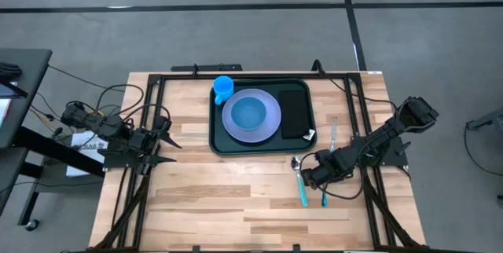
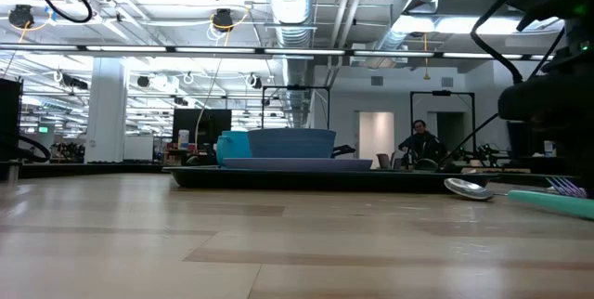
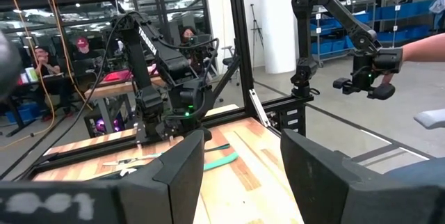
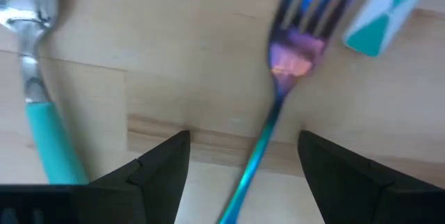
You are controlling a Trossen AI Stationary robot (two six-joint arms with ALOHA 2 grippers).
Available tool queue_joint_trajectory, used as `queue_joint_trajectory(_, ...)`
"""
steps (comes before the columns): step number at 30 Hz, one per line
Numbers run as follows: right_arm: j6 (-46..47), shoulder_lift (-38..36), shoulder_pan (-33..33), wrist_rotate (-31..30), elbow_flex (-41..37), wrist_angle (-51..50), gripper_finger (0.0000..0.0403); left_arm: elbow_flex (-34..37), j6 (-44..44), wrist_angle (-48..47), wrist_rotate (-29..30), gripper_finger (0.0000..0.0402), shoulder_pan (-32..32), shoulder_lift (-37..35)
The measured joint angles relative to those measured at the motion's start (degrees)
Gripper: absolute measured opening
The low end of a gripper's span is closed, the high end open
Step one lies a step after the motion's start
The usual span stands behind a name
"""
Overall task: Set up tray
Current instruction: Put the purple fork on the black table napkin
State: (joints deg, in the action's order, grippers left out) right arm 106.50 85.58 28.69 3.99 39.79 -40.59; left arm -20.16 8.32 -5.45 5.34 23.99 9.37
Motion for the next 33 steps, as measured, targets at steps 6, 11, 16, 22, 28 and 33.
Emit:
queue_joint_trajectory(6,1.51,0.00,0.02,0.46,0.00,-1.67,0.0260,0.00,0.00,-0.02,0.00,0.0180,0.00,0.01)
queue_joint_trajectory(11,1.51,0.00,0.02,0.48,0.00,-1.48,0.0260,0.00,0.02,-0.04,0.00,0.0180,0.00,0.00)
queue_joint_trajectory(16,1.51,-0.02,0.02,0.48,0.00,-0.85,0.0260,0.00,0.02,-0.04,0.00,0.0180,0.00,0.01)
queue_joint_trajectory(22,1.51,-0.04,0.02,0.63,0.00,-0.75,0.0260,0.00,0.02,-0.04,0.00,0.0180,0.00,0.02)
queue_joint_trajectory(28,1.51,-0.04,0.02,0.66,0.00,-0.71,0.0260,0.00,0.02,-0.04,0.00,0.0180,0.00,0.02)
queue_joint_trajectory(33,1.51,-0.07,0.02,0.66,0.01,-0.69,0.0260,-0.02,0.02,-0.04,0.00,0.0180,0.00,0.02)
